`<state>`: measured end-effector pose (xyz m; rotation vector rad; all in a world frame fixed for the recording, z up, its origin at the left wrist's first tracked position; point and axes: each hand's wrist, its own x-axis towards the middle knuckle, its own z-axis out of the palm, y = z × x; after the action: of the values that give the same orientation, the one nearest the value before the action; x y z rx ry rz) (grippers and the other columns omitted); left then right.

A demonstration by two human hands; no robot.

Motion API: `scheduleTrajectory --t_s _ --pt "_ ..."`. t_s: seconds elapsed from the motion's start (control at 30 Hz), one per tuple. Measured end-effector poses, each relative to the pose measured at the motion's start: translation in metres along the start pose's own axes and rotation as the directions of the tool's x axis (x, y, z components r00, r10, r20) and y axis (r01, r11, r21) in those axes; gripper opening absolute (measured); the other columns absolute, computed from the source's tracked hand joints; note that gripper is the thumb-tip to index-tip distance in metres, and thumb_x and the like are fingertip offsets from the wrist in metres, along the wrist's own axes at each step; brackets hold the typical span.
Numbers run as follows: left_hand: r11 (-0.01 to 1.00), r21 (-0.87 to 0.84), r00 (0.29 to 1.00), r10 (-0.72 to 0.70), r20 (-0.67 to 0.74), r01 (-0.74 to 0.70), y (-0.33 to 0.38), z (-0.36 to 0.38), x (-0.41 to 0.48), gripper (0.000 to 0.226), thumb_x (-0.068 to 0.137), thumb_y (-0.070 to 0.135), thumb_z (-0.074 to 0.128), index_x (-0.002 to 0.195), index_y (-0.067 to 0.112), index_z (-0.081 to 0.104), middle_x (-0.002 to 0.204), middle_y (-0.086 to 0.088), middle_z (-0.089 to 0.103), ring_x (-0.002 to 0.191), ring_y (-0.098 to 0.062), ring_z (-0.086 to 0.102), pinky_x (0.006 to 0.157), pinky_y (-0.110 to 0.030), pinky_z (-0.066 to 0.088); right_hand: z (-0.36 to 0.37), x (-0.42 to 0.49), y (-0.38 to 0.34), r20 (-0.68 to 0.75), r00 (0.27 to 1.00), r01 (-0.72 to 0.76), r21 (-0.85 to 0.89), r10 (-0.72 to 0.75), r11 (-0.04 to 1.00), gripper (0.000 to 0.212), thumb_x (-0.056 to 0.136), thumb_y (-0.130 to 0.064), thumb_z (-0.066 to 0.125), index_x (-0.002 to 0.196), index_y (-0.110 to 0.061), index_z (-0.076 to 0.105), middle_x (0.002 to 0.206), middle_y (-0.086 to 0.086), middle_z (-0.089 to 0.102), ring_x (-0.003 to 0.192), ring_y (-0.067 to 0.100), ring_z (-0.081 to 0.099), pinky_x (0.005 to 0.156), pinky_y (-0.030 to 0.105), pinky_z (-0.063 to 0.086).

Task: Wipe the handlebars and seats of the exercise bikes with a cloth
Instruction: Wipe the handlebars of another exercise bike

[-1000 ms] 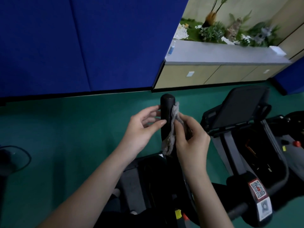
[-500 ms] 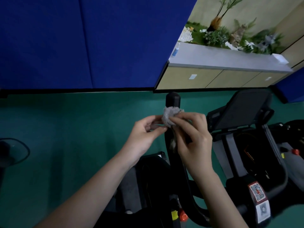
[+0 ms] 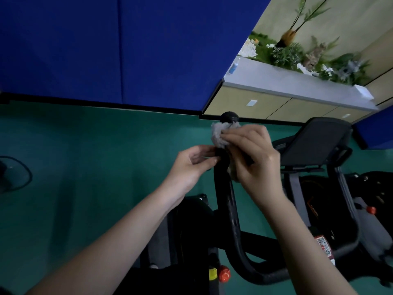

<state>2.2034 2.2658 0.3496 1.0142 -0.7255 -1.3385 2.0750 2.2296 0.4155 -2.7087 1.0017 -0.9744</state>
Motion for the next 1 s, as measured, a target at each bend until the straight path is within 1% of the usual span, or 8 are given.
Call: scheduleTrajectory --t_s 0.1,0.2,0.37,0.53,0.63,0.73,0.83,1.0 --pt "1.0 0.004 1.0 0.015 0.005 -0.015 0.0 0.001 -0.001 0.023 0.084 -0.012 0.058 0.1 0.003 0.063 0.083 0.003 0.066 0.069 0.006 0.062 0.068 -0.008 0.046 0.004 -0.017 -0.007 -0.011 0.998 -0.061 0.006 0.061 0.998 0.016 0.086 0.003 0.065 0.101 0.002 0.071 0.103 0.007 0.069 0.097 0.025 0.055 0.091 0.023 0.042" --pt "0.999 0.029 1.0 0.019 -0.001 -0.019 0.0 0.001 -0.001 0.021 0.083 -0.007 0.063 0.101 0.005 0.066 0.082 0.008 0.067 0.071 0.008 0.062 0.069 -0.007 0.046 0.001 -0.02 -0.013 -0.167 0.97 -0.17 0.05 0.176 0.984 0.016 0.089 -0.001 0.06 0.1 0.0 0.071 0.102 0.002 0.068 0.096 0.025 0.058 0.09 0.022 0.042" --pt "0.999 0.042 1.0 0.02 -0.024 -0.019 -0.001 -0.001 0.002 0.024 0.08 -0.005 0.067 0.091 0.017 0.068 0.078 0.013 0.07 0.073 0.005 0.064 0.071 -0.008 0.047 0.005 0.03 -0.021 -0.471 0.77 -0.395 0.179 0.431 0.901 0.019 0.09 -0.003 0.056 0.103 -0.006 0.07 0.097 -0.01 0.063 0.097 0.022 0.063 0.086 0.018 0.045" --pt "0.999 0.047 1.0 0.007 -0.009 -0.006 -0.003 -0.004 0.004 0.027 0.08 -0.004 0.067 0.09 0.021 0.067 0.075 0.015 0.072 0.074 0.004 0.064 0.07 -0.009 0.047 0.022 0.049 -0.006 -0.188 0.685 -0.654 0.267 0.704 0.707 0.021 0.095 -0.013 0.049 0.1 -0.012 0.069 0.086 -0.003 0.066 0.077 0.004 0.055 0.069 0.006 0.039" --pt "0.998 0.066 1.0 0.001 -0.005 -0.001 -0.003 -0.005 0.005 0.026 0.079 -0.003 0.068 0.091 0.021 0.067 0.079 0.012 0.071 0.074 0.003 0.063 0.072 -0.011 0.047 0.027 0.043 0.002 0.013 0.563 -0.735 0.465 0.826 0.493 0.023 0.097 -0.022 0.045 0.089 -0.019 0.065 0.085 0.002 0.067 0.085 0.018 0.062 0.08 0.034 0.049" --pt "0.999 0.053 1.0 0.009 -0.004 -0.009 -0.004 -0.004 0.006 0.024 0.079 -0.002 0.069 0.093 0.017 0.067 0.085 0.004 0.068 0.075 -0.002 0.062 0.074 -0.013 0.049 0.028 0.043 0.006 0.15 0.518 -0.73 0.591 0.842 0.344 0.025 0.095 -0.021 0.044 0.08 -0.02 0.064 0.092 0.018 0.07 0.092 0.036 0.066 0.09 0.053 0.052" --pt "0.999 0.05 1.0 0.013 -0.001 -0.012 -0.005 -0.005 0.007 0.024 0.08 -0.006 0.066 0.097 0.01 0.065 0.088 -0.003 0.067 0.079 -0.01 0.061 0.077 -0.015 0.049 0.028 0.034 0.005 0.194 0.513 -0.751 0.574 0.836 0.328 0.025 0.093 -0.021 0.044 0.079 -0.021 0.065 0.092 0.021 0.07 0.094 0.041 0.065 0.089 0.058 0.05" --pt "0.999 0.043 1.0 -0.001 -0.008 0.001 -0.007 -0.005 0.008 0.024 0.079 -0.007 0.065 0.097 0.01 0.064 0.09 -0.002 0.069 0.082 -0.01 0.063 0.08 -0.017 0.05 0.03 0.018 0.002 0.203 0.499 -0.737 0.61 0.843 0.29 0.024 0.099 -0.015 0.044 0.086 -0.014 0.064 0.091 0.02 0.072 0.09 0.035 0.068 0.086 0.05 0.053"
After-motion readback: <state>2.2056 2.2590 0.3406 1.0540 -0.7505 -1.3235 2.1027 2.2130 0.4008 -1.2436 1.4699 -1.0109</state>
